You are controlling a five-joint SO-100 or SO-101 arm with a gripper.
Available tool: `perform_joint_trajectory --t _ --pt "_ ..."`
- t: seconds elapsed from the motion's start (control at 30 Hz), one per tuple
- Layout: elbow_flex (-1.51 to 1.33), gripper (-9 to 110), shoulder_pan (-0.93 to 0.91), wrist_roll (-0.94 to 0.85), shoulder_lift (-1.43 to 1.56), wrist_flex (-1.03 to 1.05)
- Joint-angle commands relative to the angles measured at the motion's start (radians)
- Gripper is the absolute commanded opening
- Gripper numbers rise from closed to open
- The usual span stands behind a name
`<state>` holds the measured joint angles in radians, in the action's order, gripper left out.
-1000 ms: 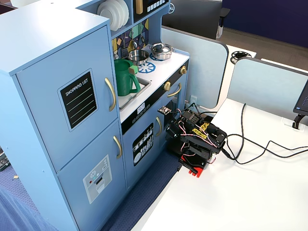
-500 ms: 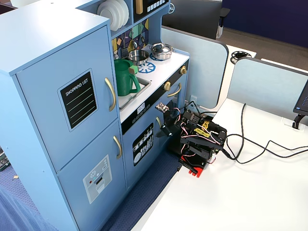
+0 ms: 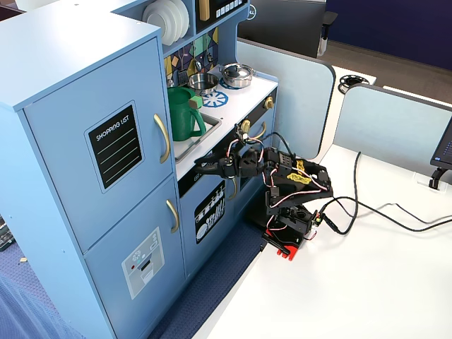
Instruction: Open the left cabinet door
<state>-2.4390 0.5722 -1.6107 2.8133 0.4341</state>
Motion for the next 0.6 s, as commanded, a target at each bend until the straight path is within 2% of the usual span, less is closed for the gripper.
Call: perform_joint_trajectory --t 0.0,0.17,0.57 --pt "0.213 14 0.057 -0.071 -0.129 -0.064" --pt "0.347 17 0.074 -0.081 -0.235 -0.101" --pt "0.551 15 0.104 -0.163 -0.439 -0.207"
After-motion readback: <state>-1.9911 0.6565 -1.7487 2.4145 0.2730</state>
